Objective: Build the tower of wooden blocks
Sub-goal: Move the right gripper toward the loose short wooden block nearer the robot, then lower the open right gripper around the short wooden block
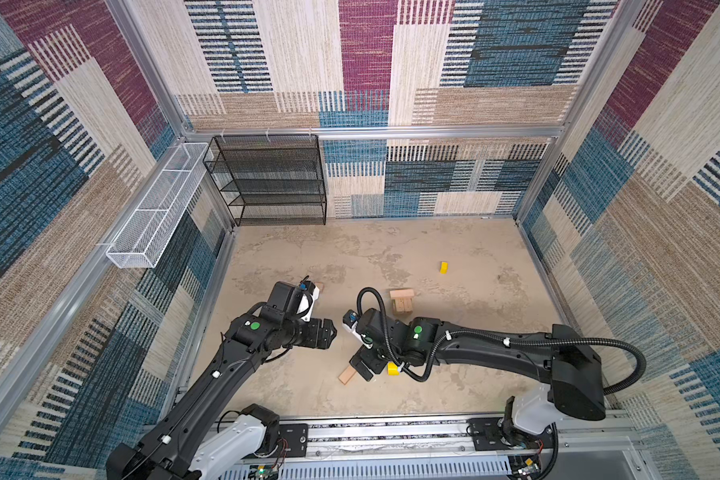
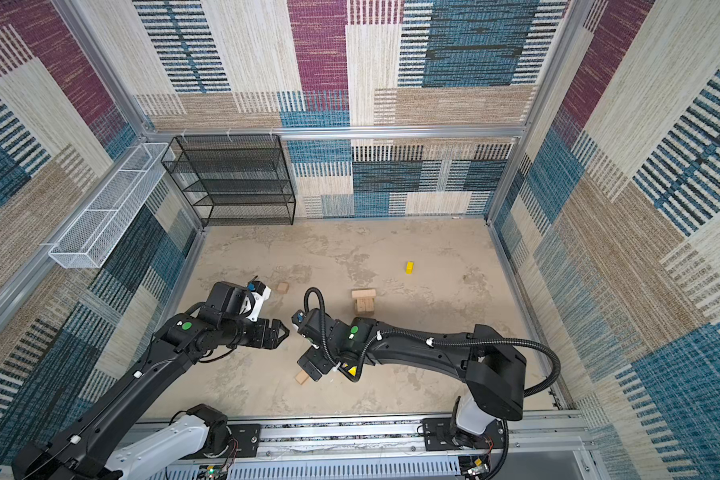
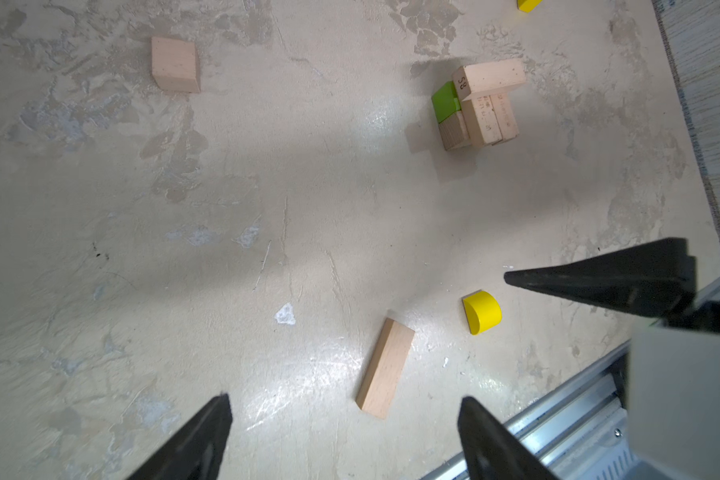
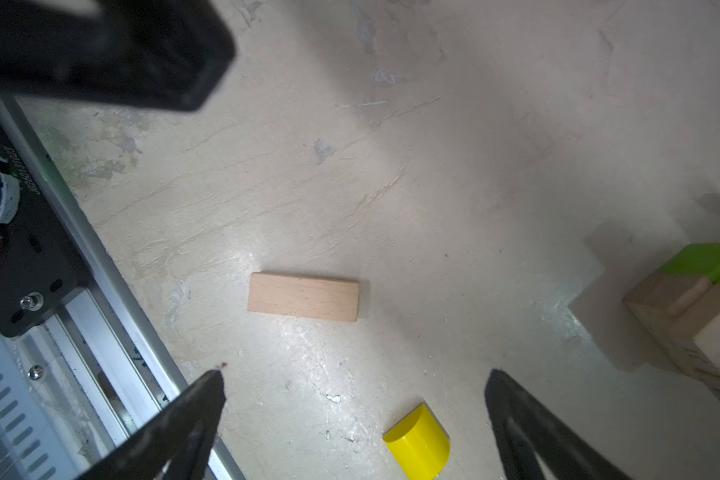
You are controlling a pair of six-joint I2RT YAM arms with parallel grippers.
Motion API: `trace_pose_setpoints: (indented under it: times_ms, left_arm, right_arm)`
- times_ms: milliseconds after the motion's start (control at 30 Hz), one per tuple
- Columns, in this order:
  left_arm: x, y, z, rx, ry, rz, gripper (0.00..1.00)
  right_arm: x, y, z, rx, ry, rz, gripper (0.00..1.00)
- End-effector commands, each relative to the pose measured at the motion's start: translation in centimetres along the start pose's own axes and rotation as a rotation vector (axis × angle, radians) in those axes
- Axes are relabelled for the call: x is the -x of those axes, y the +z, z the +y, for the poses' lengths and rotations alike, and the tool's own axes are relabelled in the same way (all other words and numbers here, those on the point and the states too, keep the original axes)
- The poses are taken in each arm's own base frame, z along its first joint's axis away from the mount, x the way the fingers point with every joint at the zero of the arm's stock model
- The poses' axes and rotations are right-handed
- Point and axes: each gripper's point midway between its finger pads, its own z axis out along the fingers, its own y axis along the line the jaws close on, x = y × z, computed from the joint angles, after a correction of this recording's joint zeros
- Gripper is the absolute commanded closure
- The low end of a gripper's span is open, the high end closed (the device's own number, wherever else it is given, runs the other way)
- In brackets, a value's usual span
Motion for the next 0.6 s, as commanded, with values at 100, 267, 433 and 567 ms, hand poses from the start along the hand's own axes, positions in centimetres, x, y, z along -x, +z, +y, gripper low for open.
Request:
trace_pose_setpoints:
  times_ms: [100,267,433,567]
  left_arm:
    - [0.4,-0.7,0.7,0.047,-0.02,-0.033,0.1]
    - [0.6,-1.3,1.8,0.111,-0.031,-0.058,0.1]
    - [0.8,-1.8,2.5,0.156,-0.04,-0.084,0.09]
    - [0.9,-2.0,2.8,0.17,-0.044,-0.093,0.09]
  right_arm:
    - [0.2,0.6,0.4,0.005,0.002,-0.004,0.01]
    - [-0.3,1.6,0.9,0.008,0.048,0.011,0.01]
    - [-0.7,2.5,1.1,-0.007,0.076,0.022,0.0]
    - [-0.8,3.3,0.8,-0.052,0.117,0.035,0.0]
